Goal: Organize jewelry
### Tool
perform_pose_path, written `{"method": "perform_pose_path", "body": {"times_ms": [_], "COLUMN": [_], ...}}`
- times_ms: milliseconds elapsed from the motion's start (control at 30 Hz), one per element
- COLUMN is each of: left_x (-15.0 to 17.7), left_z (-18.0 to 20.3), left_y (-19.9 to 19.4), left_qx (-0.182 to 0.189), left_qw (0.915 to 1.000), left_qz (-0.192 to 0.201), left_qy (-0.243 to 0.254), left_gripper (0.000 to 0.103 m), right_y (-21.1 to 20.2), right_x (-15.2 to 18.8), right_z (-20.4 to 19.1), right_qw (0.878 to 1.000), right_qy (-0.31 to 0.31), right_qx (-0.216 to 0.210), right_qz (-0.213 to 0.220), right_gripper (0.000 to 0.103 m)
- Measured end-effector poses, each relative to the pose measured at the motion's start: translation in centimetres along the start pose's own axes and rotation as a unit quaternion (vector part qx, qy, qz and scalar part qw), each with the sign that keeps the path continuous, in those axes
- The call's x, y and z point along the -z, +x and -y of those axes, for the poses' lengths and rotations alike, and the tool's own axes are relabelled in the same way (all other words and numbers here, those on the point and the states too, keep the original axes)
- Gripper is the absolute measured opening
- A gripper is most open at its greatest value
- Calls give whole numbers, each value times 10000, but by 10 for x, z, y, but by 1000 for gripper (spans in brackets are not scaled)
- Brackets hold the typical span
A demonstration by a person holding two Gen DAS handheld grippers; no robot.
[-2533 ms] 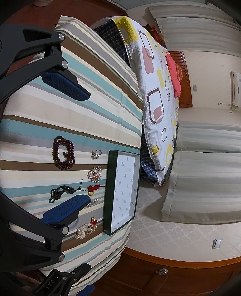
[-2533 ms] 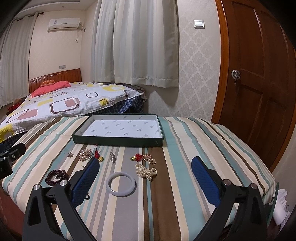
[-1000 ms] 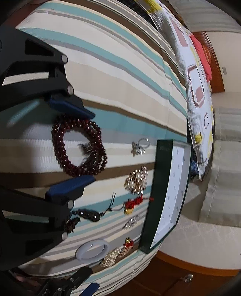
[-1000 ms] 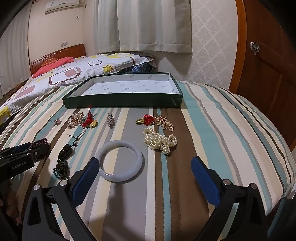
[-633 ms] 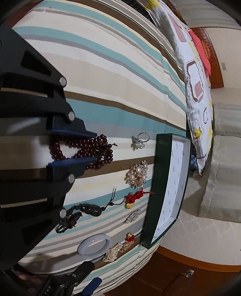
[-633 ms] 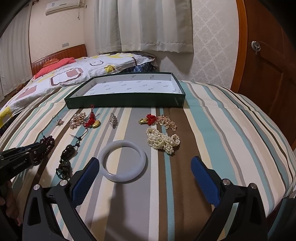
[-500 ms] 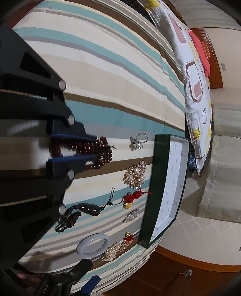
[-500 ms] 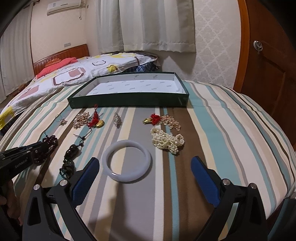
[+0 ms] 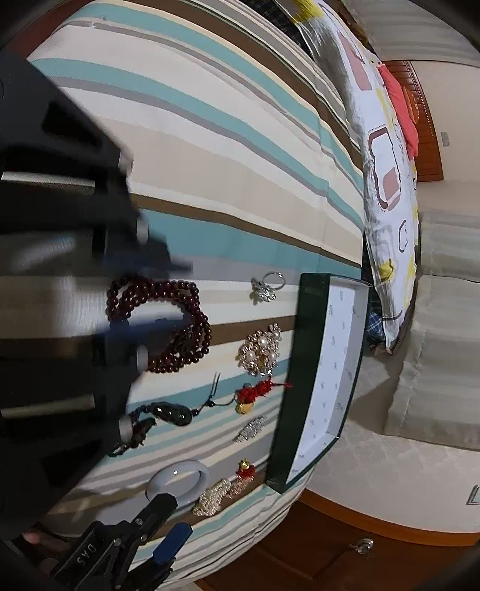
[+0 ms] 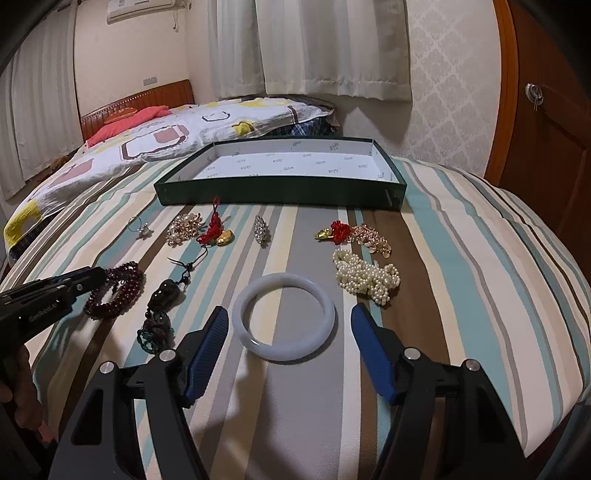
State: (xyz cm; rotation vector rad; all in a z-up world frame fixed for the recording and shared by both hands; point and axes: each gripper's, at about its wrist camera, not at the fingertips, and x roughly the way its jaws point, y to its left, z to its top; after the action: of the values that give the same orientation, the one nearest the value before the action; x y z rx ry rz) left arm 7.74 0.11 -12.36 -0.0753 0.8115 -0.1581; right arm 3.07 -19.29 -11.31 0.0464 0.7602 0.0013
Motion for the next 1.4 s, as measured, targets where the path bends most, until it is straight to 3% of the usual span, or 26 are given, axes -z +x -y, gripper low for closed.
{"method": "perform_pose_path", "body": {"times_ms": [300, 700, 733, 800, 833, 1000, 1400], "left_x": [-1, 1, 1, 2, 3, 2, 0], "left_z": [13, 22, 22, 23, 24, 22, 13], "left_y": [4, 23, 23, 22, 22, 20, 20], "left_qx": [31, -99, -121, -151, -197, -132, -207], "left_qw": [9999, 9985, 9982, 9979, 9975, 9974, 9983], "left_qz": [11, -252, -255, -208, -196, -140, -138], "left_qy": [163, 482, 524, 591, 651, 699, 533], "left_gripper": [73, 76, 75, 57, 55, 23, 19], "right_y": [2, 5, 5, 6, 6, 8, 21], "right_x": [3, 4, 4, 4, 4, 3, -6], "right_z": [3, 6, 5, 5, 4, 2, -8], "right_qw": [9999, 9999, 9999, 9999, 9999, 9999, 9994], "right_qy": [71, 89, 79, 60, 53, 29, -133], "right_qx": [-9, 1, 2, -5, -5, -3, 158], "right_qz": [-85, -112, -118, -134, -137, -150, -294], "right_gripper": [72, 76, 76, 76, 76, 76, 78]}}
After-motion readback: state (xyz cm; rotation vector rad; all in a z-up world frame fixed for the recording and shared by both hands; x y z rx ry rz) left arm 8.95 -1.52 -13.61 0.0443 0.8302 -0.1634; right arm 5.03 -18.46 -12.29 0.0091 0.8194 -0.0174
